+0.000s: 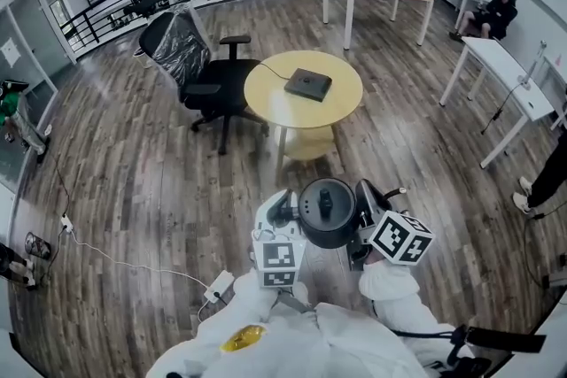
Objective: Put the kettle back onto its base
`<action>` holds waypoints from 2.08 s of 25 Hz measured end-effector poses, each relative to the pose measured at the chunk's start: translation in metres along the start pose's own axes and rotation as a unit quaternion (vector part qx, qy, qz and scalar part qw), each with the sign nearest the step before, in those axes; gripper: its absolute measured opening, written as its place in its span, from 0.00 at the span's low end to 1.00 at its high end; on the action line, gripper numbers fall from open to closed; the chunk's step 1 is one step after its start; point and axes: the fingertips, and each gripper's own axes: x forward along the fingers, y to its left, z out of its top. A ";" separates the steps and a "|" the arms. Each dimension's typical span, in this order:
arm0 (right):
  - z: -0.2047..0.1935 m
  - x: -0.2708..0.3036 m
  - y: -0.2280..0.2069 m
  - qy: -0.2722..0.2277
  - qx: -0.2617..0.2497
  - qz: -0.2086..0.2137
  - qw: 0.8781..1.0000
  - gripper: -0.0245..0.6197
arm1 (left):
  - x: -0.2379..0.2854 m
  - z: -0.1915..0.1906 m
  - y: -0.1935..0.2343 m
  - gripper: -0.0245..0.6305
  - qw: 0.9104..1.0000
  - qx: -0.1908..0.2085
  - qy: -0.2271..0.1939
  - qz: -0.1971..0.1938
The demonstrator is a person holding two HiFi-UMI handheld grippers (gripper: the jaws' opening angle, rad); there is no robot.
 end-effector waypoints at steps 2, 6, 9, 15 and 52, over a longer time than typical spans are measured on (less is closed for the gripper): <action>0.003 0.018 0.004 0.000 0.000 0.001 1.000 0.05 | 0.013 0.002 0.014 0.04 1.000 0.000 -0.001 -0.001; 0.010 0.050 0.009 -0.003 -0.001 0.002 1.000 0.05 | 0.037 0.005 0.037 0.04 1.000 -0.002 -0.005 -0.003; 0.015 0.068 0.008 -0.005 -0.003 0.001 1.000 0.05 | 0.054 0.006 0.048 0.04 1.000 -0.003 -0.009 -0.004; 0.023 0.100 0.001 -0.006 -0.006 -0.008 1.000 0.05 | 0.084 0.005 0.062 0.04 1.000 -0.004 -0.005 -0.014; 0.146 0.408 -0.143 0.035 0.003 0.026 0.999 0.05 | 0.425 0.016 0.126 0.04 1.000 -0.004 0.022 0.012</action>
